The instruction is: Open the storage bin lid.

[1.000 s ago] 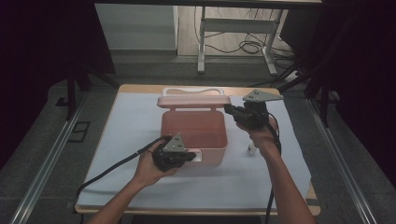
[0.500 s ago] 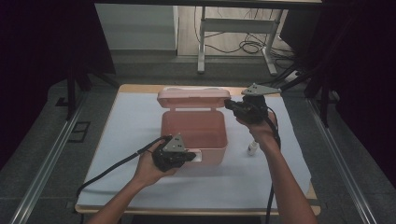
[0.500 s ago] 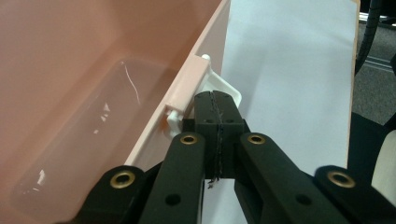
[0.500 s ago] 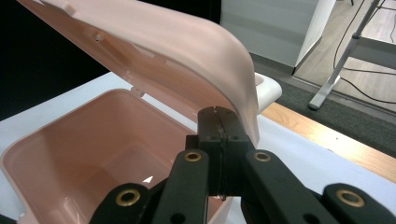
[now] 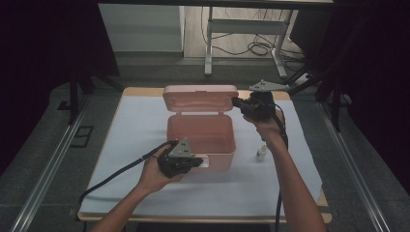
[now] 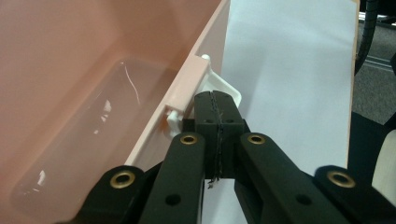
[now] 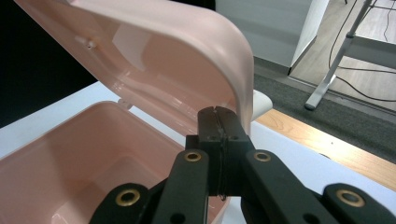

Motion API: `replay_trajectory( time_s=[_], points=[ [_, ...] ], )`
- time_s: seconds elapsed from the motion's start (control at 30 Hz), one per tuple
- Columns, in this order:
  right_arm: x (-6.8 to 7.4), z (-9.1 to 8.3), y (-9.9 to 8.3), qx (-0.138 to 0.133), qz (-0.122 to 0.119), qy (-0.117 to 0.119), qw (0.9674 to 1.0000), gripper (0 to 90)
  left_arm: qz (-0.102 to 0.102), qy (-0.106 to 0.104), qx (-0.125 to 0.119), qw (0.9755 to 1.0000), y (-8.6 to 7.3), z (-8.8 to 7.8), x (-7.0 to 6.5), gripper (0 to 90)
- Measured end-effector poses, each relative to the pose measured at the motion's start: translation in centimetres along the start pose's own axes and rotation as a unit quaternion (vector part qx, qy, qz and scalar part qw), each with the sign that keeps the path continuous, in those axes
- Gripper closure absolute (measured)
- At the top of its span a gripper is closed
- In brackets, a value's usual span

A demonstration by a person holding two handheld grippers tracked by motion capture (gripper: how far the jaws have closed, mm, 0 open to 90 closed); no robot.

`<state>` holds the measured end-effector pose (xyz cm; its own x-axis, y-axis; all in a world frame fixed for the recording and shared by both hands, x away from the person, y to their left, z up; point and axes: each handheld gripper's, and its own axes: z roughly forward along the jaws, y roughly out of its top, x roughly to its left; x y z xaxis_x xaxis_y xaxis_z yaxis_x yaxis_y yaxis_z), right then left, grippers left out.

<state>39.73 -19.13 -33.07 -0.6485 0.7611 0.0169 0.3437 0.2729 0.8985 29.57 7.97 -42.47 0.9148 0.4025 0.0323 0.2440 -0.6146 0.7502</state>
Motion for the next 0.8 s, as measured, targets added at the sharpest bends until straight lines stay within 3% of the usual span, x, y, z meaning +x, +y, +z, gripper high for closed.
replay_trajectory(
  time_s=[0.5, 0.8],
  points=[
    [-1.8, 1.4, 0.4, 0.005, 0.015, -0.014, 0.9998, 89.9, -0.001, -0.002, -0.003, 1.0000, 0.0, 0.0, 0.1, 90.0],
    [-2.2, 3.6, 0.2, 0.022, 0.023, -0.016, 0.9994, 89.4, -0.001, -0.004, -0.003, 1.0000, 0.0, 0.0, 0.1, 90.0]
  ],
)
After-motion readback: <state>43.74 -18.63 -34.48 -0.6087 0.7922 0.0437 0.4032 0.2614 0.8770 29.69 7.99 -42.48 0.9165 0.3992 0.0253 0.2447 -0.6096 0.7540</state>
